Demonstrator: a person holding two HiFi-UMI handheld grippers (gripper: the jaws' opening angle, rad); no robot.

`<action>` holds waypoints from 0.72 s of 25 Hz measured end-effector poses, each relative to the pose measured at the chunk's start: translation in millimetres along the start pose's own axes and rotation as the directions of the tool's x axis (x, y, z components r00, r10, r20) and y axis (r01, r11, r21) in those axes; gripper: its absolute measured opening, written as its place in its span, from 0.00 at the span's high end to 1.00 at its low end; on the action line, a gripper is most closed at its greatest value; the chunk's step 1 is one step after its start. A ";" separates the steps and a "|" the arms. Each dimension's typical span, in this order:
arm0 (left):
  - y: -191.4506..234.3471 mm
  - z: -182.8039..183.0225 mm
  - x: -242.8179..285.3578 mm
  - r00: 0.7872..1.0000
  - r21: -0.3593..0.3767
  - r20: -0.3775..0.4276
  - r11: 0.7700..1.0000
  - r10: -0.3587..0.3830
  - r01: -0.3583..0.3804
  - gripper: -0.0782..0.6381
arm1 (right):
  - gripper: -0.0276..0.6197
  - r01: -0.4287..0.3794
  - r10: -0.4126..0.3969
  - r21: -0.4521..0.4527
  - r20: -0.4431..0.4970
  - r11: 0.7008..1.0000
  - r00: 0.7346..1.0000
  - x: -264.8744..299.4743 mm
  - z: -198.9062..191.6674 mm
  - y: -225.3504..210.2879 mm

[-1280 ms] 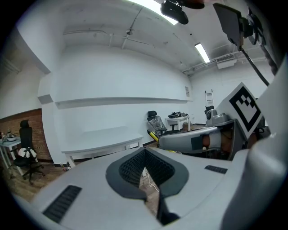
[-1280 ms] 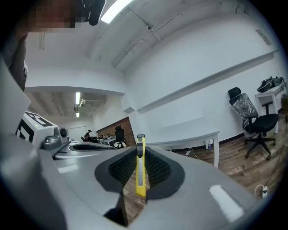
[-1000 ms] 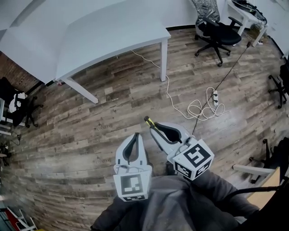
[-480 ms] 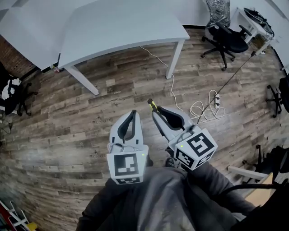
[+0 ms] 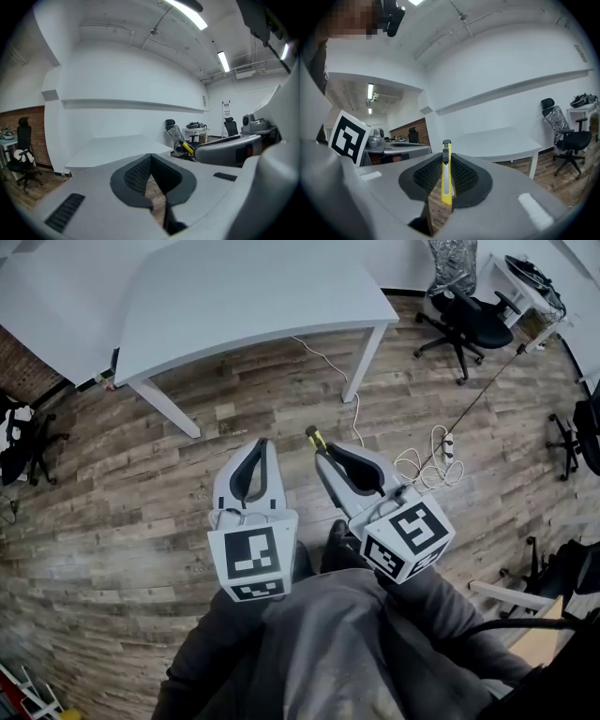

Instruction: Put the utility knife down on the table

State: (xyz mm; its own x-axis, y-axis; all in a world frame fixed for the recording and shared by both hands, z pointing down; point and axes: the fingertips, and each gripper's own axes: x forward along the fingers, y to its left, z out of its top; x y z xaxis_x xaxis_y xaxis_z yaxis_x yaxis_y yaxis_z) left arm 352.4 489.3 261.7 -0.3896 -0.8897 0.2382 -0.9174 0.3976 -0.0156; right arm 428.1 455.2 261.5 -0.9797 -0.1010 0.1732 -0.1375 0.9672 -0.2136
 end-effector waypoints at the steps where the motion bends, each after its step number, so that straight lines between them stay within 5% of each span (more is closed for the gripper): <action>1: 0.6 -0.6 4.2 1.000 -0.001 -0.004 1.000 0.000 0.000 0.89 | 0.87 0.001 -0.001 0.002 -0.001 1.000 1.000 3.0 0.7 -3.5; 18: -4.7 22.9 154.6 0.997 0.015 -0.054 0.998 0.056 -0.056 0.89 | 0.87 -0.042 0.043 -0.015 0.024 0.999 0.999 113.0 43.6 -145.7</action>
State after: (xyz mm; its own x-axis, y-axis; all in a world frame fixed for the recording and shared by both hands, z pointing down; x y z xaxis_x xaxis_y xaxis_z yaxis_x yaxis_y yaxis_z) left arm 294.6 344.7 276.4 -0.4358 -0.8523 0.2892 -0.8954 0.4431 -0.0431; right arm 331.0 292.6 270.3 -0.9879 -0.0653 0.1403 -0.0937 0.9740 -0.2060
